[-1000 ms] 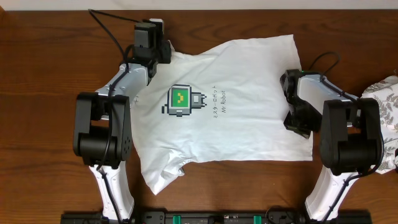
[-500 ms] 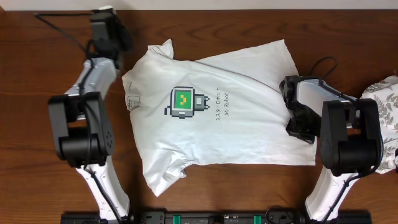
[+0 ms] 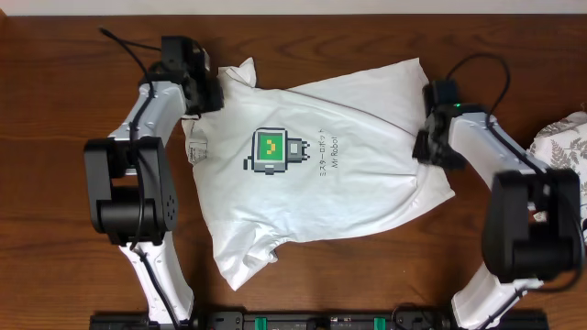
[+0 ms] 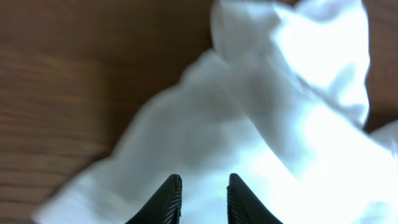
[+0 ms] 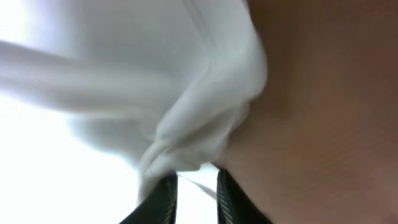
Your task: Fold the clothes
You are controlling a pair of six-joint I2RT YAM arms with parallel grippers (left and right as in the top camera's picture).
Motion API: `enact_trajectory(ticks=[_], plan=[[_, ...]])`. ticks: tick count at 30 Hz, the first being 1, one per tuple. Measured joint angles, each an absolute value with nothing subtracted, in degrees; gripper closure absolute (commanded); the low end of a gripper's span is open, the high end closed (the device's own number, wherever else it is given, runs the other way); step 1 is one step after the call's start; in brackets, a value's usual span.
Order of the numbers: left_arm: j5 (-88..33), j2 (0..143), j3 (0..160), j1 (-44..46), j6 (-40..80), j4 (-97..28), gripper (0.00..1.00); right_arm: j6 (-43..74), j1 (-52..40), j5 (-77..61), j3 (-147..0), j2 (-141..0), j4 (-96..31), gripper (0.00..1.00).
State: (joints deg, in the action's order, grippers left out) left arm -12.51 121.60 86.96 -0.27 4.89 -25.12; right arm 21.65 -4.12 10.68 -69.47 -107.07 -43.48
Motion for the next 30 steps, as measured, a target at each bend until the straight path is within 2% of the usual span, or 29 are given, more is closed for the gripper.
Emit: enact_trajectory(ticks=[2, 9, 11, 14, 17, 19, 20, 30], plan=[[-12.5, 121.6, 85.3, 0.2, 4.9, -25.5, 0.78, 20.2, -4.1, 7.4, -70.7, -104.5, -41.6, 0.55], [-12.2, 120.6, 80.8, 0.1, 4.8, -25.6, 0.81, 17.7, -4.1, 2.5, -73.7, -99.0, -43.1, 0.45], [-11.7, 120.1, 80.0, 0.1, 4.9, -25.7, 0.81, 17.5, -4.1, 2.0, -73.6, -99.4, -43.6, 0.45], [-10.6, 119.4, 79.3, 0.1, 4.9, -26.7, 0.81, 17.1, -4.1, 1.3, -73.6, -100.1, -43.6, 0.57], [-9.1, 119.2, 79.1, 0.2, 5.0, -27.1, 0.81, 17.5, -4.1, 0.4, -73.1, -100.7, -43.9, 0.84], [-7.3, 119.1, 79.1, 0.3, 6.0, -27.3, 0.81, 17.7, -4.1, -0.4, -72.3, -101.5, -44.2, 0.96], [-6.6, 119.1, 79.1, 0.3, 6.5, -27.4, 0.81, 17.8, -4.1, -1.1, -71.8, -102.1, -44.3, 0.99], [-3.0, 119.0, 79.0, -1.6, 10.1, -28.1, 0.81, 18.7, -5.4, -5.1, -66.0, -108.9, -44.0, 0.99]])
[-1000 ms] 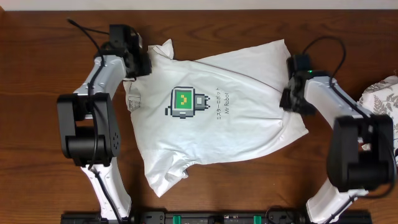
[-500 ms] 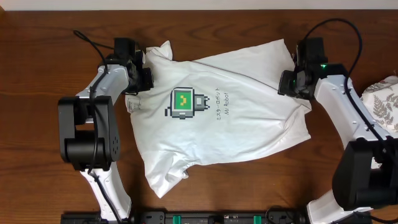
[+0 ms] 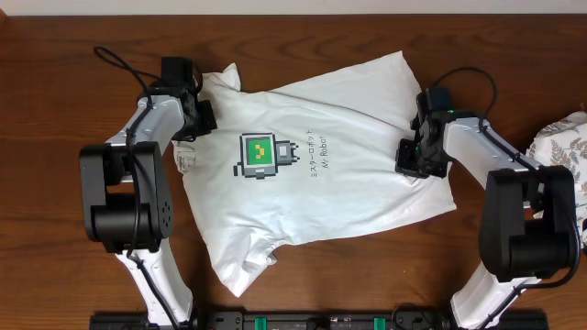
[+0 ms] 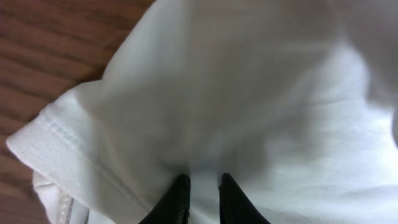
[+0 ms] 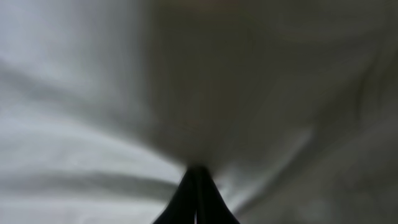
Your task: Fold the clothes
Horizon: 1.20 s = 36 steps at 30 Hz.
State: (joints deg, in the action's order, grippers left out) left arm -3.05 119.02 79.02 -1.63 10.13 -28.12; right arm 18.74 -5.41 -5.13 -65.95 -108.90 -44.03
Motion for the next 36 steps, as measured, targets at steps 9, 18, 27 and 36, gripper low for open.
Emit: enact_trajectory(ticks=[9, 18, 27, 36], plan=[[-3.1, 118.9, 79.0, -3.0, 10.5, -29.2, 0.81, 26.4, -3.0, 3.7, -64.2, -107.8, -49.4, 0.99], [-2.7, 117.9, 79.1, -4.7, 9.8, -34.0, 0.73, 17.2, -1.1, 0.8, -62.4, -104.7, -40.9, 0.83], [-5.8, 104.9, 78.4, -3.8, 10.4, -43.5, 0.61, 13.0, -1.1, -8.9, -62.8, -90.2, -26.1, 0.86], [-9.1, 102.7, 78.1, 4.2, 11.8, -54.2, 0.64, 15.7, -2.0, -19.2, -63.0, -98.7, -15.2, 0.98]])
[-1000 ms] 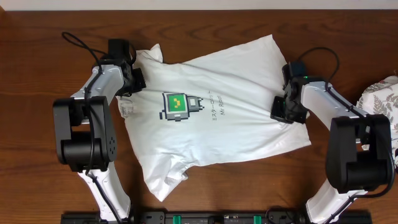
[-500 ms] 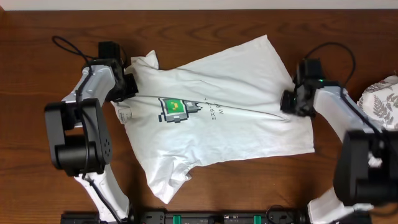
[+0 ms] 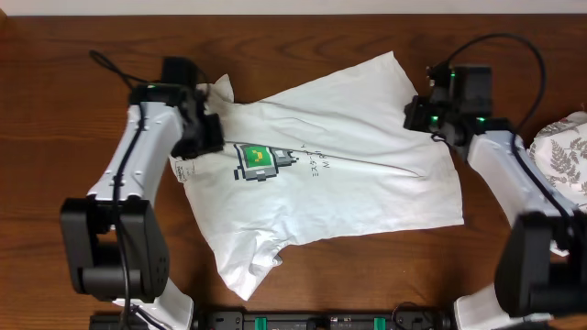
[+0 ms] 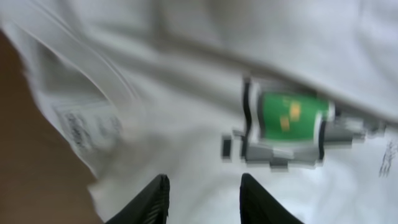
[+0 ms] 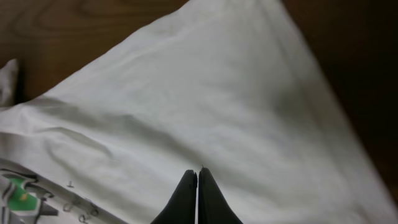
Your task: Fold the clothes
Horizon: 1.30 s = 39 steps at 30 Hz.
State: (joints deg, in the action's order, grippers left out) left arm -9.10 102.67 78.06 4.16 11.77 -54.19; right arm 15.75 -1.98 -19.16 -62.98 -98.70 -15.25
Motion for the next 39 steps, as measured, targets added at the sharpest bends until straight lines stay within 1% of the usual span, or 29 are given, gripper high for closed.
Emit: enact_trajectory(ticks=[3, 7, 11, 15, 18, 24, 32, 39], plan=[[-9.2, 102.7, 77.8, 7.3, 11.8, -57.8, 0.64, 17.7, -2.4, -22.5, -63.5, -103.1, -13.0, 0.99], [-9.2, 102.7, 75.9, 10.6, 12.1, -58.4, 0.64, 19.4, -3.1, -24.7, -68.1, -110.0, -13.7, 0.99], [-8.8, 102.7, 70.6, 13.5, 13.3, -55.6, 0.64, 21.1, -4.6, -25.2, -75.0, -116.6, -14.8, 0.99], [-8.8, 102.8, 64.4, 14.1, 14.5, -52.0, 0.64, 22.4, -5.5, -24.8, -79.4, -121.1, -15.8, 0.99], [-8.6, 102.8, 60.9, 14.1, 15.5, -48.9, 0.64, 22.7, -5.4, -23.8, -79.9, -122.6, -15.9, 0.99], [-9.1, 102.8, 56.9, 14.1, 17.2, -48.9, 0.67, 23.2, -5.5, -20.8, -80.2, -124.3, -15.9, 0.99], [-11.1, 102.8, 55.8, 14.1, 18.4, -55.8, 0.70, 23.5, -5.1, -12.3, -81.6, -125.2, -13.4, 0.99], [-11.0, 102.8, 55.7, 14.1, 18.5, -58.7, 0.71, 23.3, -1.0, -9.5, -81.7, -125.3, -13.2, 0.99]])
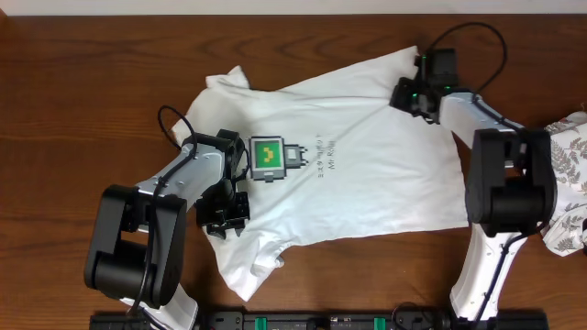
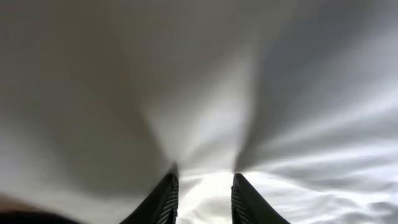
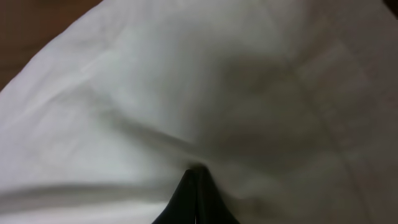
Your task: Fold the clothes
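A white T-shirt (image 1: 367, 174) with a pixel robot print (image 1: 269, 156) lies spread on the brown table, neck to the left. My left gripper (image 1: 225, 209) rests on the shirt's lower left part, just below the print. In the left wrist view it (image 2: 204, 180) is open, both fingertips pressed into white cloth (image 2: 280, 93). My right gripper (image 1: 404, 94) sits on the shirt's upper right corner. In the right wrist view it (image 3: 196, 171) is shut, its tip touching creased cloth (image 3: 124, 93), with none seen between the fingers.
A leaf-patterned cloth (image 1: 561, 147) lies at the table's right edge, beside the right arm. A black rail (image 1: 321, 321) runs along the front edge. Bare wood (image 1: 55, 229) shows left of the shirt.
My left gripper went from beside the collar to the shirt's lower left, below the print. My right gripper now rests on the upper right corner. The shirt lies slightly further right.
First my left gripper was at the upper left sleeve and my right at the shirt's right edge. Then both sat on the shirt, which lay further left. Then the left was open by the collar and the right shut above the corner. Now both press on cloth.
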You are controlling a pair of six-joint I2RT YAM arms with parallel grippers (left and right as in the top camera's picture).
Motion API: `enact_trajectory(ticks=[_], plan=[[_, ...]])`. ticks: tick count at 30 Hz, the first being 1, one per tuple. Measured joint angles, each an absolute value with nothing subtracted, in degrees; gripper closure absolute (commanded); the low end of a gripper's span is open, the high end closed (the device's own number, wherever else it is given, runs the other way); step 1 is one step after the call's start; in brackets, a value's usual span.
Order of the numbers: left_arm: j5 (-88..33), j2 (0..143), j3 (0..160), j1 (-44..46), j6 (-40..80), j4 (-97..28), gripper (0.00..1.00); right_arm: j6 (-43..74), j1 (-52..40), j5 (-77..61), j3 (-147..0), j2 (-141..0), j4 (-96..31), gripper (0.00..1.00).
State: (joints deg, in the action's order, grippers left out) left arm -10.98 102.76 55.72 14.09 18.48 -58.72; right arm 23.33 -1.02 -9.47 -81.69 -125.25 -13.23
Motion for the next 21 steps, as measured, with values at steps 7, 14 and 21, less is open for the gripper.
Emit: enact_trajectory(ticks=[7, 14, 21], plan=[[-10.2, 102.8, 55.7, 14.1, 18.5, -60.0, 0.77, 20.4, 1.8, -7.8, -83.7, -125.3, -18.0, 0.98], [-8.3, 102.4, 55.9, 14.1, 18.3, -58.1, 0.73, 15.4, 1.9, -10.8, -87.6, -125.8, -25.2, 0.68], [-7.4, 93.2, 62.5, 14.1, 17.9, -57.1, 0.46, 13.8, 1.9, -14.9, -89.3, -121.0, -28.2, 0.52]])
